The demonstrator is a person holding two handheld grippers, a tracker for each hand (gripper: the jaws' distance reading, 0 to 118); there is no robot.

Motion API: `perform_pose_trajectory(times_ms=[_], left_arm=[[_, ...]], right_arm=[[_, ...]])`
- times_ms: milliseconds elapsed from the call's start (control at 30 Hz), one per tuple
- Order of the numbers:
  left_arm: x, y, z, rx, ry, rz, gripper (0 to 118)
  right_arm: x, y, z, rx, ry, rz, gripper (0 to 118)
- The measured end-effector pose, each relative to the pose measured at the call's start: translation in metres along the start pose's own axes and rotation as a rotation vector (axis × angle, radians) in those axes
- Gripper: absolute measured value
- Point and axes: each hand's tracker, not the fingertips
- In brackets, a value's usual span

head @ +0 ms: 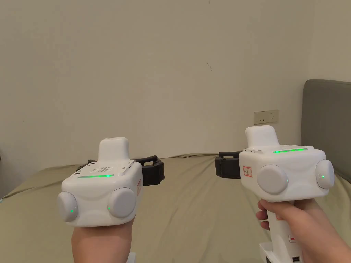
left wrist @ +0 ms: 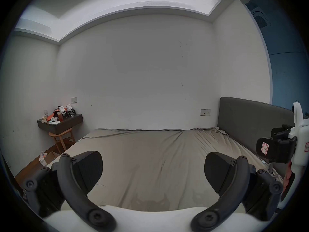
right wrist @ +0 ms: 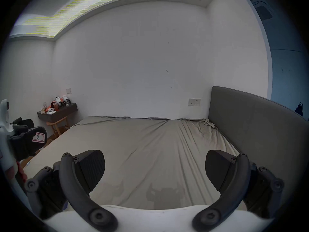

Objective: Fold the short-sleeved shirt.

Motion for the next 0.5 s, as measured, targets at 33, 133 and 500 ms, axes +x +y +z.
perform_pose_trajectory(times_ms=[33,133,500], left_arm=[[-0.0002,-0.0009,-0.0011,-0.005,0.002,-0.005,118],[-0.0018,-0.0025,-0.0035,-0.018,0.011,-0.006,118],[-0.0002,-0.0005,0.0003,-0.010,0.009,-0.006,118]], right_arm=[[-0.0017,0.0007,-0.0010,-0.006,-0.012,0.001,118],[-0.0063,0.0002,-0.0031,-0.010,-0.028,0.007,118],[-0.0094,0.0021,-0.0019,-0.009,-0.016,-0.019,118]])
